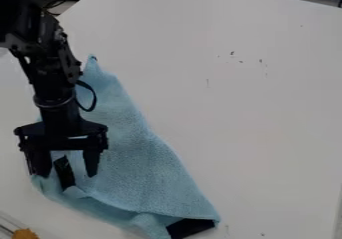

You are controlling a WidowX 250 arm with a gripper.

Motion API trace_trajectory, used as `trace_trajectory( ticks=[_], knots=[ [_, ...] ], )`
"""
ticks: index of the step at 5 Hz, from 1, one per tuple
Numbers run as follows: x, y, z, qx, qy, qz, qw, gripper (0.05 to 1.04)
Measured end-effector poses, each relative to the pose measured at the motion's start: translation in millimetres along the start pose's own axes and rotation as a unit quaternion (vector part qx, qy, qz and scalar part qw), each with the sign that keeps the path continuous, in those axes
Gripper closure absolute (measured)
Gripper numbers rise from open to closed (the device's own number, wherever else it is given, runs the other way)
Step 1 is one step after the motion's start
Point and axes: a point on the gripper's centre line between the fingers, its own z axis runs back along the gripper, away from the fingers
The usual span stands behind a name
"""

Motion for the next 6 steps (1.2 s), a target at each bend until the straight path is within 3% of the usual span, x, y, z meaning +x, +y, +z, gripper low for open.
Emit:
trace_trajectory(
  ticks=[2, 4, 5, 6],
  knots=[
    [4.2, -1.5, -9.9, -0.018, -0.002, 0.003, 0.9998, 0.133],
    [5.5, 0.0, -11.3, -0.023, -0.005, 0.000, 0.9997, 0.701],
    [4.2, 1.1, -11.1, -0.018, 0.000, 0.005, 0.9998, 0.895],
    [2.1, 1.2, -8.3, -0.009, 0.009, 0.008, 0.9999, 0.978]
  ],
)
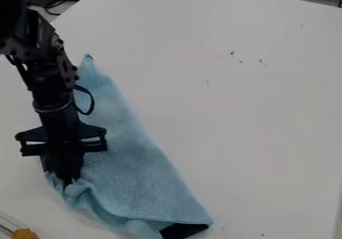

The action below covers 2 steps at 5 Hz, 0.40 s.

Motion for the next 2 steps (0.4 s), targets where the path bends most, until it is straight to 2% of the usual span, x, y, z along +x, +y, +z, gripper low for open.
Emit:
trace_trajectory(
  ticks=[1, 2],
  knots=[
    [1, -4, 24, 0.021, -0.011, 0.004, 0.9997, 0.990],
    [17, -22, 59, 0.047, -0.026, -0.008, 0.9985, 0.991]
  ],
)
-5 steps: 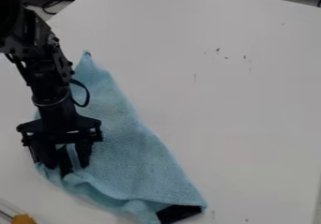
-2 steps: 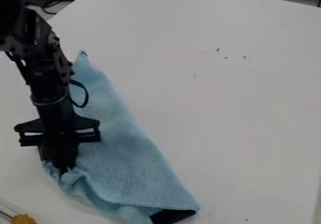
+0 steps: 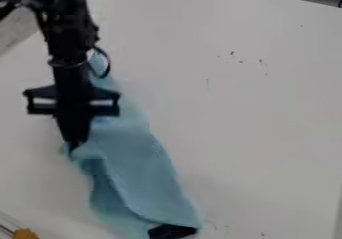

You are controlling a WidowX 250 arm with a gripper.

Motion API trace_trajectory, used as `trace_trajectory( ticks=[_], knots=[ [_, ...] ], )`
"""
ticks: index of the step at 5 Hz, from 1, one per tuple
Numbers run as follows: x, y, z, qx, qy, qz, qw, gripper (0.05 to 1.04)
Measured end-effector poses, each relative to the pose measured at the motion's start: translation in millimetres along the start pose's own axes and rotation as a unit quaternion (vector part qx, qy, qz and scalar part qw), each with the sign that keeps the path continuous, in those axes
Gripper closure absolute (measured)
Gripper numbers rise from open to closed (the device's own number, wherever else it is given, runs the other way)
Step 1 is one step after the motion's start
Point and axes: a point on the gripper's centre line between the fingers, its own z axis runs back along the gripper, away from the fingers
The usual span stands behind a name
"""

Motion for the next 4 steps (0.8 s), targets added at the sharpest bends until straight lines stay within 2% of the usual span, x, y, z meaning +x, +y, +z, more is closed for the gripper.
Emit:
trace_trajectory(
  ticks=[1, 2, 3, 4],
  knots=[
    [23, -24, 28, 0.019, -0.014, -0.030, 0.9993, 0.991],
    [51, -61, 24, 0.015, -0.006, -0.077, 0.9969, 0.991],
    [53, -73, 13, -0.007, -0.003, -0.080, 0.9968, 0.991],
    [52, -76, 7, -0.018, -0.010, -0.059, 0.9980, 0.968]
  ],
)
